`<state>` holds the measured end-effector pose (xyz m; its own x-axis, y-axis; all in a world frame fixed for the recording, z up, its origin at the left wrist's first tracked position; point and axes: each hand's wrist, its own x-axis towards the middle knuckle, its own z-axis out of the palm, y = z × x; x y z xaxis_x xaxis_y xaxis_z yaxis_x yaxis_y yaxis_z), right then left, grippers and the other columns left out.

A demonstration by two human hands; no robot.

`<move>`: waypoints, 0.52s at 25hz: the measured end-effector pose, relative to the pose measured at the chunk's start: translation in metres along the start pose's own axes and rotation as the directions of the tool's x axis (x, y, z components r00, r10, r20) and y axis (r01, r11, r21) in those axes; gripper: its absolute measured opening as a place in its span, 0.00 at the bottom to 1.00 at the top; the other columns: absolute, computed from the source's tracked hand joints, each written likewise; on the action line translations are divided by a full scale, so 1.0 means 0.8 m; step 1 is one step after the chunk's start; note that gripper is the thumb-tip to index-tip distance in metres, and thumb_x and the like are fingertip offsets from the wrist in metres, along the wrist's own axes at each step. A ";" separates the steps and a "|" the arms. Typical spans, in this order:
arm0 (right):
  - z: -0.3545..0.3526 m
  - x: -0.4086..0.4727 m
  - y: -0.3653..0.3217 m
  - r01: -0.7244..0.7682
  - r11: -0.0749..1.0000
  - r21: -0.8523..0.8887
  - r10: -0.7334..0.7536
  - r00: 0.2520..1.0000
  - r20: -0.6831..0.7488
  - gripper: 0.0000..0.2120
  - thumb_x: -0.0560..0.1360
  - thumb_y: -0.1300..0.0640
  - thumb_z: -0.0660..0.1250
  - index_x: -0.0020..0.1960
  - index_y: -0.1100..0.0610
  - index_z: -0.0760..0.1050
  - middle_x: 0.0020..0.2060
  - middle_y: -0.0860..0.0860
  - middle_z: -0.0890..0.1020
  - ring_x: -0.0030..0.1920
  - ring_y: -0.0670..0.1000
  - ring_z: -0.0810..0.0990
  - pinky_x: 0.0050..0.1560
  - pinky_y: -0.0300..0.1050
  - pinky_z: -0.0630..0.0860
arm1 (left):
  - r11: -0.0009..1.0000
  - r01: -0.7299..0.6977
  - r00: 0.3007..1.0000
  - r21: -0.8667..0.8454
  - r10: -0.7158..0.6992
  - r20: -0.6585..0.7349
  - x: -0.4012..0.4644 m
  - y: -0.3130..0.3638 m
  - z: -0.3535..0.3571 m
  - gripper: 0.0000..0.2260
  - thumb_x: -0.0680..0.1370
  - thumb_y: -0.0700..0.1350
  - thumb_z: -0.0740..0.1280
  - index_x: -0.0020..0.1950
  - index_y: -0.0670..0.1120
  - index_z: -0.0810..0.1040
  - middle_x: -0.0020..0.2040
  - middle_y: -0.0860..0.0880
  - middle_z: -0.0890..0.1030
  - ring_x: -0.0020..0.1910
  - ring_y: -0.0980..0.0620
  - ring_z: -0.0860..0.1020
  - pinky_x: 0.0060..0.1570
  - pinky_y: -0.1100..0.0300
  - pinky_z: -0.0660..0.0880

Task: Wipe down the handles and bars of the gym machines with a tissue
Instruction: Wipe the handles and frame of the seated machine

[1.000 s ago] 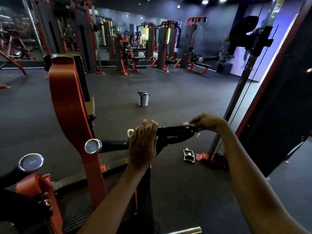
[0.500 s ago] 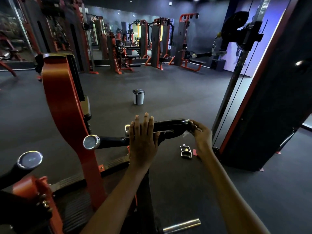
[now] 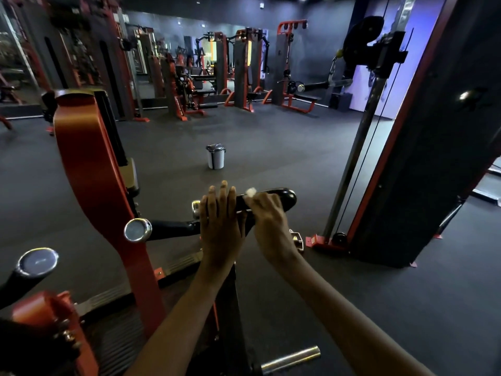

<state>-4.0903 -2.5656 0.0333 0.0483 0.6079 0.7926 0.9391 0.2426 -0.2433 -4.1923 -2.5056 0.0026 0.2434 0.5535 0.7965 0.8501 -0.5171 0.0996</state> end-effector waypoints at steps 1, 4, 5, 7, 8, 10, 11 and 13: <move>-0.005 0.003 0.005 0.095 0.995 -0.036 -0.092 0.993 0.069 0.17 0.74 0.63 0.54 0.58 0.64 0.76 0.51 0.58 0.78 0.51 0.54 0.72 0.50 0.41 0.70 | 1.000 -0.002 1.000 0.000 0.002 0.006 0.001 -0.001 0.000 0.23 0.81 0.50 0.54 0.71 0.39 0.69 0.71 0.38 0.69 0.70 0.38 0.66 0.70 0.45 0.59; -0.028 0.022 0.060 -0.230 0.973 0.007 0.228 0.967 0.111 0.13 0.75 0.68 0.57 0.55 0.66 0.77 0.52 0.63 0.77 0.55 0.61 0.72 0.57 0.53 0.69 | 0.999 -0.016 1.000 -0.030 0.016 0.004 -0.001 -0.003 -0.004 0.23 0.83 0.51 0.50 0.71 0.39 0.69 0.71 0.38 0.69 0.70 0.37 0.67 0.70 0.45 0.58; -0.039 0.029 0.083 -0.427 0.904 0.022 0.422 0.900 0.114 0.13 0.75 0.67 0.58 0.54 0.65 0.78 0.53 0.64 0.77 0.56 0.62 0.72 0.58 0.53 0.68 | 0.999 -0.012 1.000 -0.036 0.012 -0.002 -0.001 -0.002 -0.004 0.23 0.83 0.52 0.49 0.70 0.39 0.68 0.71 0.38 0.69 0.70 0.37 0.67 0.71 0.45 0.58; -0.041 0.042 0.086 -0.587 0.810 -0.007 0.580 0.799 0.155 0.13 0.75 0.67 0.58 0.55 0.63 0.79 0.54 0.62 0.77 0.57 0.60 0.74 0.55 0.44 0.68 | 0.999 -0.004 1.000 -0.046 0.003 -0.018 -0.001 0.000 -0.004 0.22 0.83 0.51 0.51 0.70 0.38 0.68 0.70 0.37 0.69 0.69 0.38 0.66 0.71 0.46 0.57; -0.036 0.048 0.061 -0.507 0.862 -0.011 0.501 0.849 0.169 0.13 0.75 0.68 0.59 0.54 0.63 0.79 0.53 0.61 0.78 0.55 0.58 0.74 0.52 0.40 0.67 | 0.999 -0.004 1.000 -0.047 0.002 -0.026 -0.001 0.001 -0.002 0.22 0.83 0.51 0.52 0.70 0.39 0.68 0.70 0.38 0.70 0.70 0.38 0.66 0.71 0.46 0.57; -0.021 0.042 -0.003 -0.167 0.986 -0.007 0.164 0.957 0.238 0.10 0.72 0.68 0.62 0.50 0.63 0.80 0.47 0.59 0.80 0.50 0.57 0.75 0.46 0.39 0.66 | 0.999 0.005 0.999 -0.039 -0.006 -0.045 0.000 0.000 -0.001 0.21 0.83 0.51 0.54 0.70 0.39 0.67 0.70 0.38 0.70 0.69 0.39 0.66 0.71 0.47 0.57; -0.015 0.036 -0.011 -0.041 0.999 -0.017 0.044 0.972 0.232 0.09 0.71 0.66 0.63 0.48 0.63 0.80 0.45 0.58 0.81 0.48 0.56 0.75 0.44 0.41 0.67 | 0.999 0.005 0.999 -0.038 -0.007 -0.045 0.001 0.000 -0.001 0.21 0.83 0.51 0.54 0.70 0.38 0.68 0.70 0.38 0.70 0.69 0.39 0.66 0.71 0.47 0.57; -0.023 0.046 0.012 -0.057 0.998 -0.027 0.061 0.983 0.171 0.10 0.70 0.62 0.61 0.44 0.62 0.81 0.41 0.56 0.82 0.45 0.56 0.75 0.40 0.43 0.68 | 0.999 -0.014 1.000 -0.037 0.013 -0.017 -0.001 -0.001 -0.004 0.22 0.82 0.51 0.53 0.70 0.38 0.69 0.70 0.37 0.70 0.69 0.39 0.66 0.71 0.46 0.58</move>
<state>-4.0736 -2.5552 0.0702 0.0464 0.7416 0.6692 0.9436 0.1872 -0.2729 -4.1949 -2.5080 0.0038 0.2464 0.5356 0.8077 0.8287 -0.5486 0.1109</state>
